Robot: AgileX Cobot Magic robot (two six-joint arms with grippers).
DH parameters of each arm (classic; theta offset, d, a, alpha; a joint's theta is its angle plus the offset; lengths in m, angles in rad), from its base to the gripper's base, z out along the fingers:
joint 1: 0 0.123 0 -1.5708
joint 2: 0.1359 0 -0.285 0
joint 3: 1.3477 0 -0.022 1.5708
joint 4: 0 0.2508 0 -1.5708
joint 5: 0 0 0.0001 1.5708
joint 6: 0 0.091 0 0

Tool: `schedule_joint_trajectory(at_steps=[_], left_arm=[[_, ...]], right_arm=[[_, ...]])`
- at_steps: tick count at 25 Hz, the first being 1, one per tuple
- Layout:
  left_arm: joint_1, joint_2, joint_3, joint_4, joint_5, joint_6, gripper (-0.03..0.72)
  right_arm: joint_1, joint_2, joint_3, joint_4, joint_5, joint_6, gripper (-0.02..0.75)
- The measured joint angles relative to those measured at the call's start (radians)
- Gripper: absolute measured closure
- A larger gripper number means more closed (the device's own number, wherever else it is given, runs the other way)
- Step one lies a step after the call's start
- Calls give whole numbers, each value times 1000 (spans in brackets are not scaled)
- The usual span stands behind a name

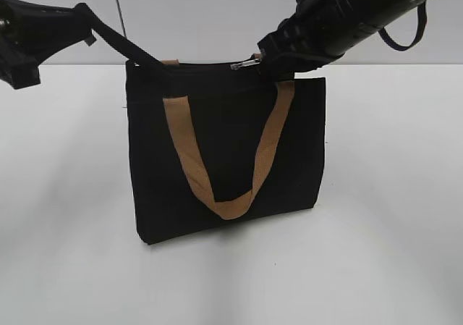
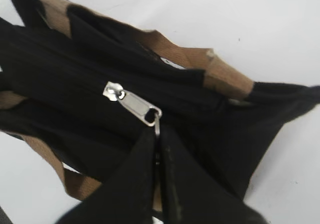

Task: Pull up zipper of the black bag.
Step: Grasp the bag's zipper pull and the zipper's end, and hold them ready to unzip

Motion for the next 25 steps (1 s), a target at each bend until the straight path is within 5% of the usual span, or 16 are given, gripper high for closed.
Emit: schedule_joint_trajectory(at_steps=[25], left_arm=[[0,0,0,-10,29,11,673]], right_arm=[[-57,-21,0,-189,18,207,737]])
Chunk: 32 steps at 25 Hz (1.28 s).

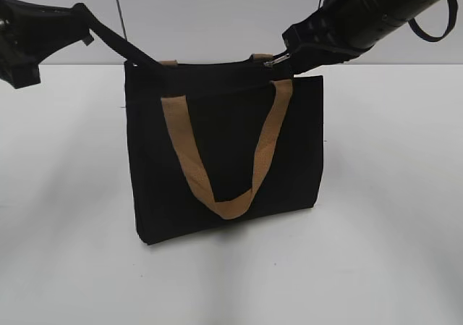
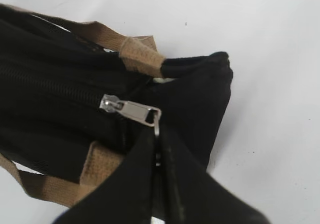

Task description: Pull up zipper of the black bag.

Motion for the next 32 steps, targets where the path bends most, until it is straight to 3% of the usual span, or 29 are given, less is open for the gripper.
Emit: schedule_joint_trajectory(at_steps=[4,10,13,16,18,23,25,27,32], left_arm=[[0,0,0,0,-3,0,673],[0,0,0,0,-8,0,673],[0,0,0,0,-8,0,673],[0,0,0,0,6,0,656],[0,0,0,-3,10,0,601],[1,-5,0,-16,10,-30,265],[1,-8,0,-16,14,-45,167],[1,-9,0,-14,43,-74,121],[1,-24,0,47,297,-201,101]], right_arm=[[0,0,0,1,1,3,656],[0,0,0,27,12,5,297],[0,-4,0,30,29,5,207],[0,-26,0,30,38,5,183],[0,-46,0,33,39,4,178],[0,-77,0,34,41,1,177],[0,-80,0,34,41,0,177],[0,-80,0,34,41,0,177],[0,-80,0,34,52,-1,176]])
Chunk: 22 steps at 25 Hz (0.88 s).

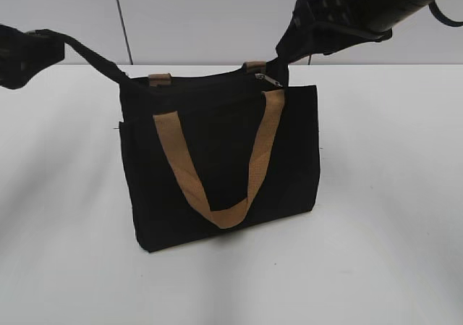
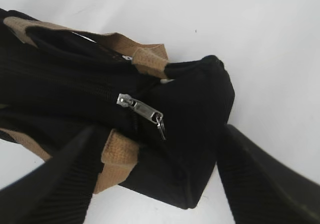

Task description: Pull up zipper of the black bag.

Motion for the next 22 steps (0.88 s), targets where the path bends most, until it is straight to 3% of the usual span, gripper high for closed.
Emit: schedule_joint_trajectory(at_steps=[6,12,18,22], left_arm=[[1,-2,0,44,143,-145,100],[1,-2,0,39,377,-174,100],[1,-2,0,-93,621,-177,104],[1,5,0,-283,765,-121,127]], right_arm=[[0,0,0,0,28,0,176],[0,0,0,0,40,-1,176],[0,0,0,0,47,-1,176],[0,-1,0,0,74,-1,176]])
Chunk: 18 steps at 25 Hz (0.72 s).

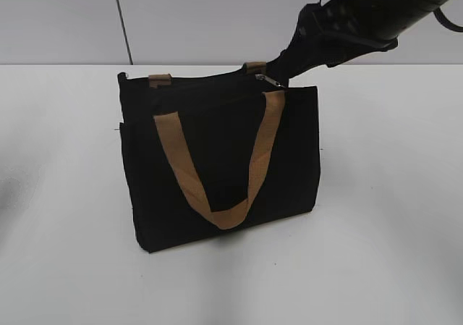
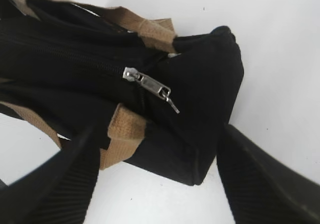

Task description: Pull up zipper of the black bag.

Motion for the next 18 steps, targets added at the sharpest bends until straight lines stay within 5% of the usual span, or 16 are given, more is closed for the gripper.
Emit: schedule_joint_trajectory(at_steps=[2,8,10,18], left_arm=[[0,19,0,-167,85,103,145],[0,36,-20,-835,173,740,224],[0,36,-49,-969,213,908,232],[0,118,-314,-1066,445,1101,236]], right_arm=[[0,-12,0,-5,13,0,176],[-1,-79,0,-119,35,82,176],[-17,-94,0,-171,75,161,176],[-264,-100,0,-254,293,289,199]])
